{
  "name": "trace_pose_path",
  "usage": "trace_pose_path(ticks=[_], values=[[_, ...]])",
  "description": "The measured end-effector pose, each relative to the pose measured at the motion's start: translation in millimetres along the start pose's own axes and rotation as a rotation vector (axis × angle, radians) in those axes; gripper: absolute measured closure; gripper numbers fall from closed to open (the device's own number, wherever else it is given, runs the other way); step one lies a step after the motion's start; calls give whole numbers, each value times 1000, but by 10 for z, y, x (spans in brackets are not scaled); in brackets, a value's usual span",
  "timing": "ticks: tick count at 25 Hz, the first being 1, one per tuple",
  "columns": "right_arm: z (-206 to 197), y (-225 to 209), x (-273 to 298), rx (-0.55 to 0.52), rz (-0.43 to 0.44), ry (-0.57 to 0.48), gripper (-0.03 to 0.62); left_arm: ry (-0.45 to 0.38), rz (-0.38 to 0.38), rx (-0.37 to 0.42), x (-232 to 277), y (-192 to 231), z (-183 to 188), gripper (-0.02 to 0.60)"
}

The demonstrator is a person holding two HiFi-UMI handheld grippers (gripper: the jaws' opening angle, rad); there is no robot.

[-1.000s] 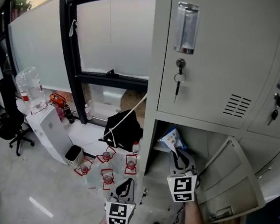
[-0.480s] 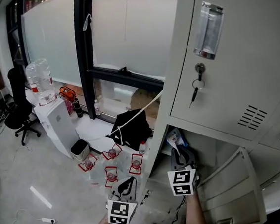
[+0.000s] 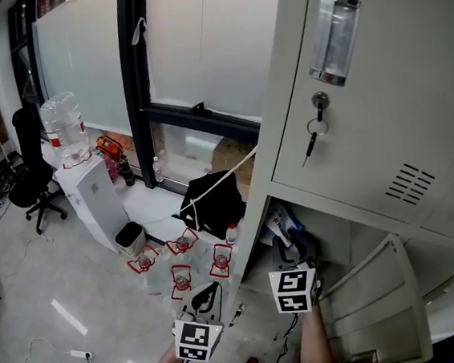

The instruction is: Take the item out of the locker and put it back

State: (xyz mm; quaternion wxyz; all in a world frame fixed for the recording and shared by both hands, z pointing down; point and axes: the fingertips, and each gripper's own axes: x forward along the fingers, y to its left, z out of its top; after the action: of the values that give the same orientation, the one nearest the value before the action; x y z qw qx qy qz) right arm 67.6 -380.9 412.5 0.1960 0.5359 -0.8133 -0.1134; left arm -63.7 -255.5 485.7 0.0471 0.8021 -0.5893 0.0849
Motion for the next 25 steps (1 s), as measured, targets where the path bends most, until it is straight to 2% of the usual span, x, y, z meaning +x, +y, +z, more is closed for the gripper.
trace_pose_path(ticks=[3, 6, 16, 22, 25], values=[[15, 54, -2, 41, 31, -10, 380, 1, 1, -1, -9, 4, -5, 558], [31, 92, -4, 60, 41, -20, 339, 1, 5, -2, -31, 22, -5, 558], [126, 51, -82, 52, 12, -48, 338, 3, 17, -3, -69, 74, -16, 558], [244, -37, -349, 91, -35, -97, 339, -21, -10, 18, -78, 31, 99, 558], [252, -58, -521, 137, -52, -135, 360, -34, -24, 28, -85, 20, 157, 558]])
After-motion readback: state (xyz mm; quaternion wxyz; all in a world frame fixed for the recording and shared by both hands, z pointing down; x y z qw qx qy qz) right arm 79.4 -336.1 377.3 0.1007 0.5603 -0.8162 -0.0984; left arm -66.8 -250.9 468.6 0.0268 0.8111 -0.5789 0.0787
